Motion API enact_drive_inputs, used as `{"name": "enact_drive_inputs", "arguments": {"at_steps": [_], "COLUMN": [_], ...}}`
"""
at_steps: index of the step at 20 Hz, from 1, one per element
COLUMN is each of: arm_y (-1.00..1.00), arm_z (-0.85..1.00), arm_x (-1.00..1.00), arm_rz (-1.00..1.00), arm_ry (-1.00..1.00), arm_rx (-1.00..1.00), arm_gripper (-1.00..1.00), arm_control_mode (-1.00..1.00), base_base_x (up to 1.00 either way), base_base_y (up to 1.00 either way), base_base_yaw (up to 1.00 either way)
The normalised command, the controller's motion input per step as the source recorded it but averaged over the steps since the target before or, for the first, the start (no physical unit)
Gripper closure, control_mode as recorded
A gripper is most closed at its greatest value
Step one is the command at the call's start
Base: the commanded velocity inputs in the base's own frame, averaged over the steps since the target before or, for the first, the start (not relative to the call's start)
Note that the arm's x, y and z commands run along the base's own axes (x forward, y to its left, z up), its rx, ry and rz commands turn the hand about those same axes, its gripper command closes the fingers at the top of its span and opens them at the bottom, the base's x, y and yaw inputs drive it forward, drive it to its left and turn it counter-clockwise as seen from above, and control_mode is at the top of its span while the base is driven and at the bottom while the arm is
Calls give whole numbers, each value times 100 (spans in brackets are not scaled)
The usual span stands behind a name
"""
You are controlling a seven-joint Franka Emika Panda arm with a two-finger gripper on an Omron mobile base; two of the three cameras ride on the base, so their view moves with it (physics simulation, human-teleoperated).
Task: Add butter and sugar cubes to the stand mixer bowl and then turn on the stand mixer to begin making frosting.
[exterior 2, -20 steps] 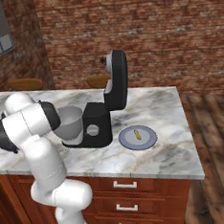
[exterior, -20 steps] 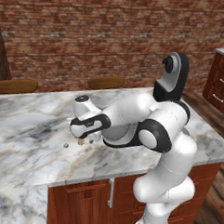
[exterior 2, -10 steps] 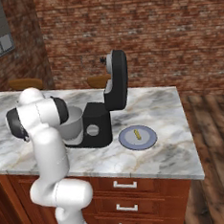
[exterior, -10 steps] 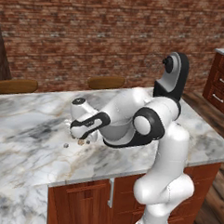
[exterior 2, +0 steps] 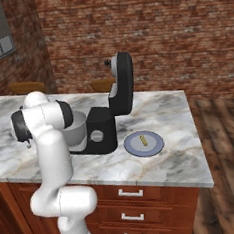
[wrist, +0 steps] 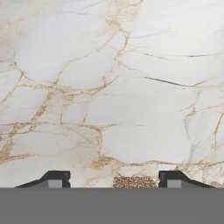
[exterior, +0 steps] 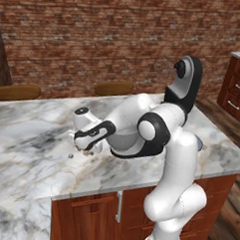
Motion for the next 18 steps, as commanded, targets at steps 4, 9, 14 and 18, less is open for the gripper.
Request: {"name": "enact_drive_inputs", "arguments": {"at_steps": [4,9,14,18], "arm_y": [0,0,0,-11], "arm_z": [-3,54,100,100], "arm_x": [0,-19,-32,-19], "arm_rz": [-6,-6,-1,0], "arm_ry": [0,-6,-12,-2], "arm_rx": [0,1,2,0], "arm_gripper": [100,100,100,100], "arm_control_mode": [-100,-100,-100,-100], "base_base_x": [0,0,0,0], "base_base_y": [0,0,0,0], "base_base_yaw": [0,0,0,0]}}
